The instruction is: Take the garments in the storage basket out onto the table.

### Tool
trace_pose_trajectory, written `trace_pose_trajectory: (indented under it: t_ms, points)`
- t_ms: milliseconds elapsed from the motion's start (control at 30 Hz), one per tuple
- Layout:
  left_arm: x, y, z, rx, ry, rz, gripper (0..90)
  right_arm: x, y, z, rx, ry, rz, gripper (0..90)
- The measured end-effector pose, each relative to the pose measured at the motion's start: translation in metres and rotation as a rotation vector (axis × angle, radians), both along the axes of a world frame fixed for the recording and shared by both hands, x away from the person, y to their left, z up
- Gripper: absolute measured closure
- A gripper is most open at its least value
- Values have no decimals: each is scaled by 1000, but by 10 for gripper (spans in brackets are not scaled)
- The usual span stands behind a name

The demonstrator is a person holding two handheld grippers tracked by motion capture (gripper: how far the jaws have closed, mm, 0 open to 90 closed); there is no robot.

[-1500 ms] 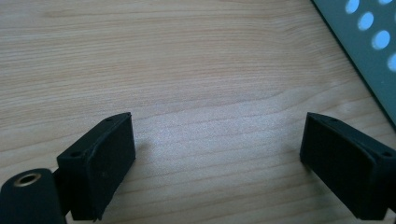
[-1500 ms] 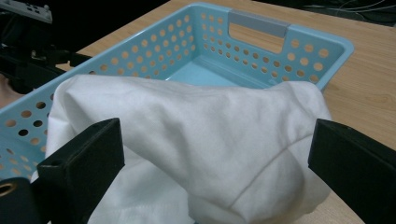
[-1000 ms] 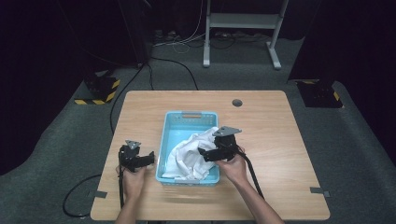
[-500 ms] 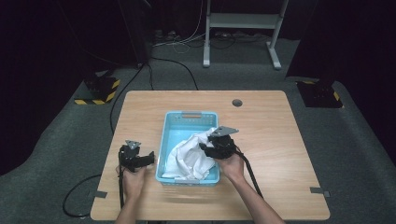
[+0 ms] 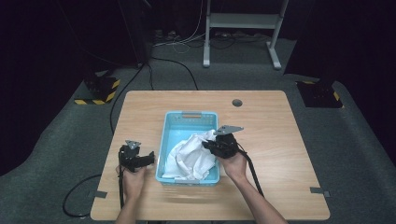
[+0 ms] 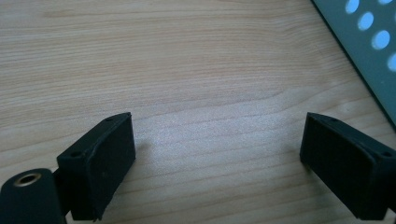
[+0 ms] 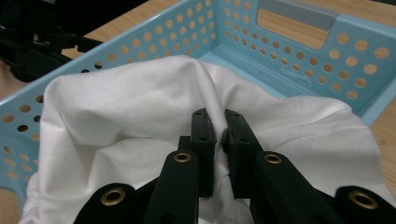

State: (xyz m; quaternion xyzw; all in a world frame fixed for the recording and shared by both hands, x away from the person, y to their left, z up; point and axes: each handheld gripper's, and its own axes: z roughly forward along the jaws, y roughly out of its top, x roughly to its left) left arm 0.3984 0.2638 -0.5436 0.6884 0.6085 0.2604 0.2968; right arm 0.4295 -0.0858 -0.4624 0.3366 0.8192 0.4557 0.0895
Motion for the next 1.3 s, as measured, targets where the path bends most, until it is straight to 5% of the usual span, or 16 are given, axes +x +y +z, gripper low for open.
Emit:
trace_pose_trajectory:
  t_ms: [200, 700, 1300]
  points:
    - [0, 0, 0, 0, 0, 0, 105, 0, -4, 9, 37, 7, 16, 842]
    - [0, 0, 0, 0, 0, 0, 105, -1, -21, 61, 168, -16, 53, 844]
    - [0, 0, 0, 0, 0, 0, 105, -4, -41, 114, 256, -97, 76, 845]
